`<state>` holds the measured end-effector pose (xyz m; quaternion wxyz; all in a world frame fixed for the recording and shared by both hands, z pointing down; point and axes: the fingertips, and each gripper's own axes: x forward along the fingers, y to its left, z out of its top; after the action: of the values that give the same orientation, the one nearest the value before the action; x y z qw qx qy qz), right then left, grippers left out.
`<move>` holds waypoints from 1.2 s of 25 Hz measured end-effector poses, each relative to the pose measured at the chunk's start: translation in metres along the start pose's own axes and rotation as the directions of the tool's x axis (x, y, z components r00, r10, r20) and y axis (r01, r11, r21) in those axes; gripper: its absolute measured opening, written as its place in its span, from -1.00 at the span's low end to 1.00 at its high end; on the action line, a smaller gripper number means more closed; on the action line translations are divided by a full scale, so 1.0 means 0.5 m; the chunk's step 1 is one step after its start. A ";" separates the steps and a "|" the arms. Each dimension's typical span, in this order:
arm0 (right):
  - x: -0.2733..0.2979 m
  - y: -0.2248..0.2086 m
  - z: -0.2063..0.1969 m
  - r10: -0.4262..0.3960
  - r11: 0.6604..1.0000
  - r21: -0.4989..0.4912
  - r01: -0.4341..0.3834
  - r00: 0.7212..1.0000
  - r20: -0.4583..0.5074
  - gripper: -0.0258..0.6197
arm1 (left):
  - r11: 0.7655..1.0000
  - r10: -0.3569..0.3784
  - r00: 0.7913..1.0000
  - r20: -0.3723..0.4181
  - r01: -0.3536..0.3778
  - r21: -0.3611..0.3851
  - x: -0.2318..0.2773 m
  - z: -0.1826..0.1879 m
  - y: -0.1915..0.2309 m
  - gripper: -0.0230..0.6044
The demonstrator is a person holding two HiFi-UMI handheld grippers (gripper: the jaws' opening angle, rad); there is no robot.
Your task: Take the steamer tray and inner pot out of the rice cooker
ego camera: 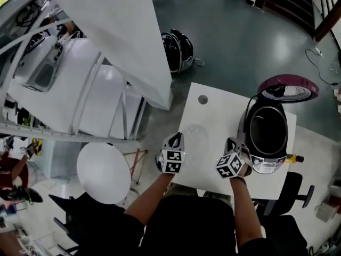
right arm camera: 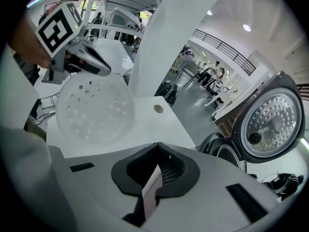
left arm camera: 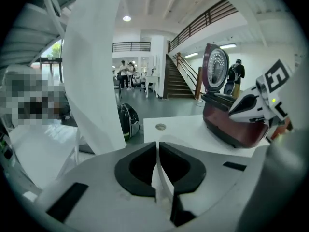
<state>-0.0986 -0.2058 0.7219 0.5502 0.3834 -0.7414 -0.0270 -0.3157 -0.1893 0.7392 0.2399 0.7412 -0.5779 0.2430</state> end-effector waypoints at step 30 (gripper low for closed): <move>-0.057 0.077 -0.078 0.117 0.948 0.286 -0.139 0.989 0.089 -0.92 | 0.996 -0.054 0.993 -0.106 0.047 -0.072 0.128 -0.163 -0.053 -0.69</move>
<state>-0.0838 -0.1465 0.7325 0.4613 0.4103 -0.7797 0.1049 -0.2832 -0.1791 0.8407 0.3027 0.7326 -0.5533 0.2562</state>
